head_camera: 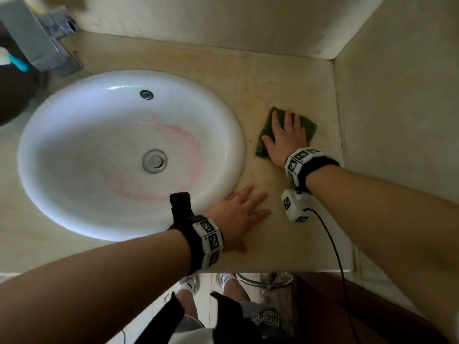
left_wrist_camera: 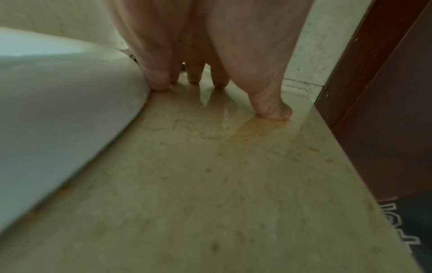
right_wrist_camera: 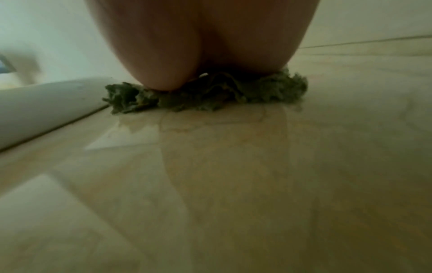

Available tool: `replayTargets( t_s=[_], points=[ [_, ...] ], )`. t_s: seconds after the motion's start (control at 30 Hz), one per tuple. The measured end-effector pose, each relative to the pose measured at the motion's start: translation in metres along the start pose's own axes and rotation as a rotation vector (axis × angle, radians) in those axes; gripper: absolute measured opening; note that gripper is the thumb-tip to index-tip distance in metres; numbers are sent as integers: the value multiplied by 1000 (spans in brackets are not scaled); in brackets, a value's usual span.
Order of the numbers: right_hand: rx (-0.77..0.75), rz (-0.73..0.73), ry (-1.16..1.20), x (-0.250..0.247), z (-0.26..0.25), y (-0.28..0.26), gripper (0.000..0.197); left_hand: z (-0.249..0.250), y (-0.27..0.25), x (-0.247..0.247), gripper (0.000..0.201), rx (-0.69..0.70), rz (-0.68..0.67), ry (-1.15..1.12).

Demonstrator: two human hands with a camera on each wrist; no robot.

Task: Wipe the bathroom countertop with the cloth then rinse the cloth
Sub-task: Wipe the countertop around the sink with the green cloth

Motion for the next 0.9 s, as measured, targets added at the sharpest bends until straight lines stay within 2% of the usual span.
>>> replayTargets(
  t_s=[0.33, 0.5, 0.63, 0.7, 0.8, 0.9],
  points=[
    [-275, -61, 6, -2, -48, -2, 56, 0, -1, 1, 106, -9, -14, 25],
    [-306, -32, -69, 13, -40, -30, 59, 1, -2, -1, 107, -10, -15, 34],
    [-336, 19, -161, 24, -10, -63, 62, 1, -2, -2, 108, -16, -23, 39],
    [-276, 5, -169, 30, 11, -76, 63, 1, -2, -2, 108, -9, -40, 42],
    [-95, 5, -124, 37, 37, -85, 63, 2, -3, -2, 108, 0, -32, 33],
    [36, 37, -70, 37, 37, -84, 63, 2, -3, -2, 107, 4, -24, 16]
  ],
)
Point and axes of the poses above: each hand's wrist, its own y-axis towards the middle knuckle, its own x-axis out of the palm, z = x × y, the point moved 4 cm from there along y, towards the middle knuckle, and after that the axes turned 10 degrees about x, right-handed, at the moved point
